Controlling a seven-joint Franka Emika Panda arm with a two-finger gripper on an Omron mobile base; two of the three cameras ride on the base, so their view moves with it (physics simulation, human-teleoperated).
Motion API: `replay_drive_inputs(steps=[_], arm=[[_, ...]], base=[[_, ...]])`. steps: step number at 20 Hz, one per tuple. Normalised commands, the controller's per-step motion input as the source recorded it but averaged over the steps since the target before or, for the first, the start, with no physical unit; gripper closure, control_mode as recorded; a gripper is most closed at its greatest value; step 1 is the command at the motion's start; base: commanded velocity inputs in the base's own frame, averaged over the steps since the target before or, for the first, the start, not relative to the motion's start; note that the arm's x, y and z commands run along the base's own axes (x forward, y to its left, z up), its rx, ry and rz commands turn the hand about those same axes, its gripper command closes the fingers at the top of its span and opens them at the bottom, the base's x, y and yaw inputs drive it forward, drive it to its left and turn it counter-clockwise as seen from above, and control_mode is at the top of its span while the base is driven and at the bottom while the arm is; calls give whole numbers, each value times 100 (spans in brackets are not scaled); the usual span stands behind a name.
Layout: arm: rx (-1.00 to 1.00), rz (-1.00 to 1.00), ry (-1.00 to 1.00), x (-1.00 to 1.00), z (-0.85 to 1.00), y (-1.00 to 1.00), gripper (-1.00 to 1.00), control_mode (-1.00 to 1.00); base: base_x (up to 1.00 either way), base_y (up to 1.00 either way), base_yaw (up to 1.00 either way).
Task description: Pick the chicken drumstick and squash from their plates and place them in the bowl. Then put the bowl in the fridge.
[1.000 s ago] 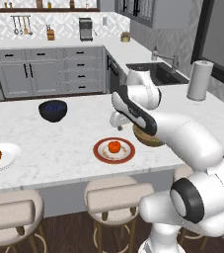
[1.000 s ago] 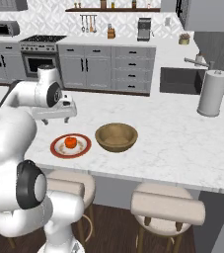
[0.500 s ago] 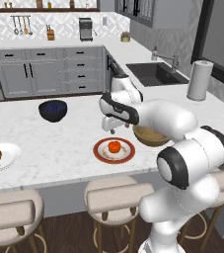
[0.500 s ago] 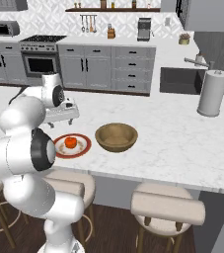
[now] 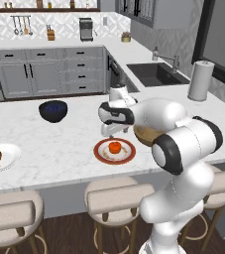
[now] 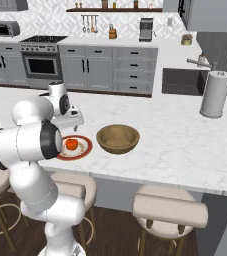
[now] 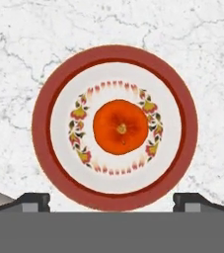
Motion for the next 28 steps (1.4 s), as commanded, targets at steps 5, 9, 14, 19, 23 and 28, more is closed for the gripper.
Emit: replay_drive_inputs(steps=[5, 9, 14, 19, 23, 28], arm=[[0, 0, -7, 38, -35, 0, -100, -100], [0, 0, -4, 4, -34, 0, -100, -100], [0, 1, 0, -6, -46, -3, -100, -100], [0, 4, 0, 1, -35, 0, -100, -100], [0, 6, 0, 2, -31, 0, -100, -100], [0, 5, 0, 0, -32, 0, 100, -100]], base=[[0, 0, 0], [0, 0, 0], [0, 0, 0], [0, 0, 0], [0, 0, 0], [0, 0, 0]])
